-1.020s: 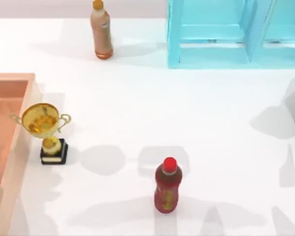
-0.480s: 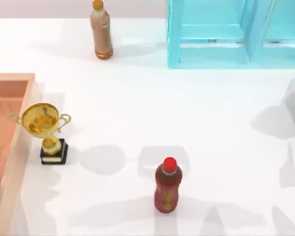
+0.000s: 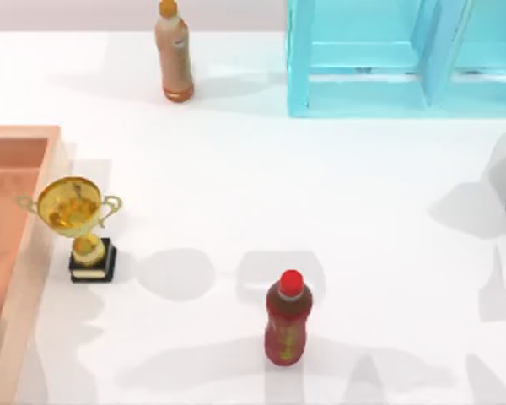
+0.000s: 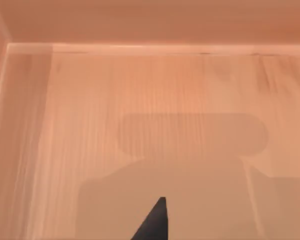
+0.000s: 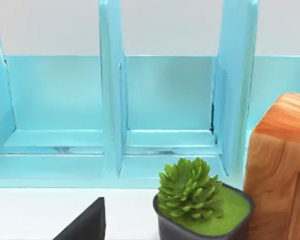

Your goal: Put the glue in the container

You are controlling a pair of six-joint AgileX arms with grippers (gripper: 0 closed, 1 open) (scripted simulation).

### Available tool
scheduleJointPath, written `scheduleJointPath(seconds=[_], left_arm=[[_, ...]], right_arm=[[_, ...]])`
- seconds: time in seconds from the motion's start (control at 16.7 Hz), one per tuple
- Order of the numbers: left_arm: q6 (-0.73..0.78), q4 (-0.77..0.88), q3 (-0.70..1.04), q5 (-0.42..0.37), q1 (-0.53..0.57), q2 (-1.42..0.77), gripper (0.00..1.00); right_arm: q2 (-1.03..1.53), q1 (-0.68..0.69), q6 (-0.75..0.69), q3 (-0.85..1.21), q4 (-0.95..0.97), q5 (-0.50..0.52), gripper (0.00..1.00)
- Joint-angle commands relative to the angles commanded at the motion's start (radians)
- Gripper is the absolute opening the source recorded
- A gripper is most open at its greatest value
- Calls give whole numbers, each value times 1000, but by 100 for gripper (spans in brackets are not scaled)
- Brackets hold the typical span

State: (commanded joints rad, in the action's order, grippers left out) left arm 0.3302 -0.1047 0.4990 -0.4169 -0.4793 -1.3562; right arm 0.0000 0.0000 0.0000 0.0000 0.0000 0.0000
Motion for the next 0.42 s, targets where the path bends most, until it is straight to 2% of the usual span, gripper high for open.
scheduleJointPath(seconds=[0.06,0.12,0.42], left_arm=[[0,0,0,0,0,0,98],[0,0,0,0,0,0,100],[0,0,0,0,0,0,100]], right_arm=[[0,0,0,0,0,0,100],[0,0,0,0,0,0,100],[0,0,0,0,0,0,100]])
